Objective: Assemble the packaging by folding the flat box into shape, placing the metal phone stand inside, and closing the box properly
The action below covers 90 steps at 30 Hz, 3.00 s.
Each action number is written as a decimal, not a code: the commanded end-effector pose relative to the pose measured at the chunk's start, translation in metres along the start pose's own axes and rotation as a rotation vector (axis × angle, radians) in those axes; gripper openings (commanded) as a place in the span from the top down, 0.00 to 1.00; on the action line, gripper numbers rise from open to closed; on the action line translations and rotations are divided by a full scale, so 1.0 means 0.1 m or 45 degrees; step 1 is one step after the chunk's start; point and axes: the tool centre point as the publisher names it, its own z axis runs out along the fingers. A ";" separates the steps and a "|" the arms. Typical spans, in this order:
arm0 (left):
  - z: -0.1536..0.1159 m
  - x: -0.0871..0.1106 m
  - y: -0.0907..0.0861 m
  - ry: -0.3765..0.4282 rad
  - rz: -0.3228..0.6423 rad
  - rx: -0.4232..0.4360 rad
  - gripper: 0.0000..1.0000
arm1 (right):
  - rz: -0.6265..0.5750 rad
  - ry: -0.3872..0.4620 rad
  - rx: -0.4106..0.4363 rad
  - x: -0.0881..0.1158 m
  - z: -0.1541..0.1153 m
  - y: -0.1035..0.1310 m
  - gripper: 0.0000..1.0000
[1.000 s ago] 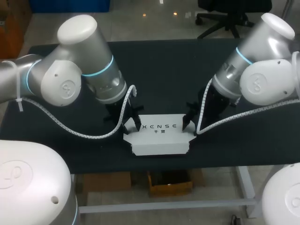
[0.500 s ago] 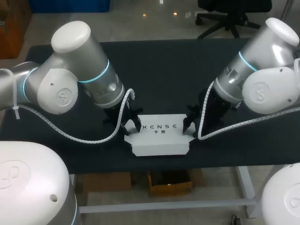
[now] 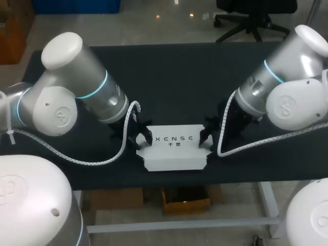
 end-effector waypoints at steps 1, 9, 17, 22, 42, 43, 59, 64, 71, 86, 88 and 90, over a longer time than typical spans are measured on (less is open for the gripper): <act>0.04 -0.04 0.04 0.028 0.005 0.006 0.53 | -0.010 0.025 -0.014 -0.02 0.02 -0.03 0.53; 0.06 -0.04 0.04 0.050 0.013 0.003 0.55 | -0.027 0.068 -0.040 -0.02 0.06 -0.02 0.54; 0.09 -0.04 0.04 0.071 0.032 0.007 0.55 | -0.040 0.094 -0.063 -0.03 0.07 0.01 0.56; 0.11 -0.06 0.06 0.099 0.044 0.015 0.54 | -0.044 0.100 -0.065 -0.04 0.09 0.04 0.56; 0.13 -0.12 0.04 0.238 0.115 0.027 0.51 | -0.051 0.122 -0.056 -0.03 0.14 0.11 0.58; 0.13 -0.11 0.03 0.239 0.115 0.026 0.51 | -0.052 0.121 -0.056 -0.03 0.14 0.12 0.59; 0.05 -0.07 0.03 0.289 0.150 0.013 0.51 | -0.048 0.127 -0.049 -0.04 0.16 0.12 0.59; 0.04 -0.08 0.04 0.309 0.163 0.010 0.48 | -0.055 0.143 -0.059 -0.04 0.16 0.11 0.60; 0.05 -0.07 0.03 0.326 0.170 0.009 0.50 | -0.089 0.185 -0.081 -0.04 0.16 0.11 0.60; 0.09 0.01 -0.02 0.326 0.172 -0.022 0.51 | -0.172 0.253 -0.100 -0.01 0.16 0.08 0.60; 0.09 0.02 -0.02 0.324 0.173 -0.027 0.51 | -0.186 0.264 -0.100 0.00 0.17 0.08 0.60; 0.10 0.03 -0.03 0.324 0.173 -0.031 0.51 | -0.205 0.273 -0.101 0.00 0.17 0.08 0.60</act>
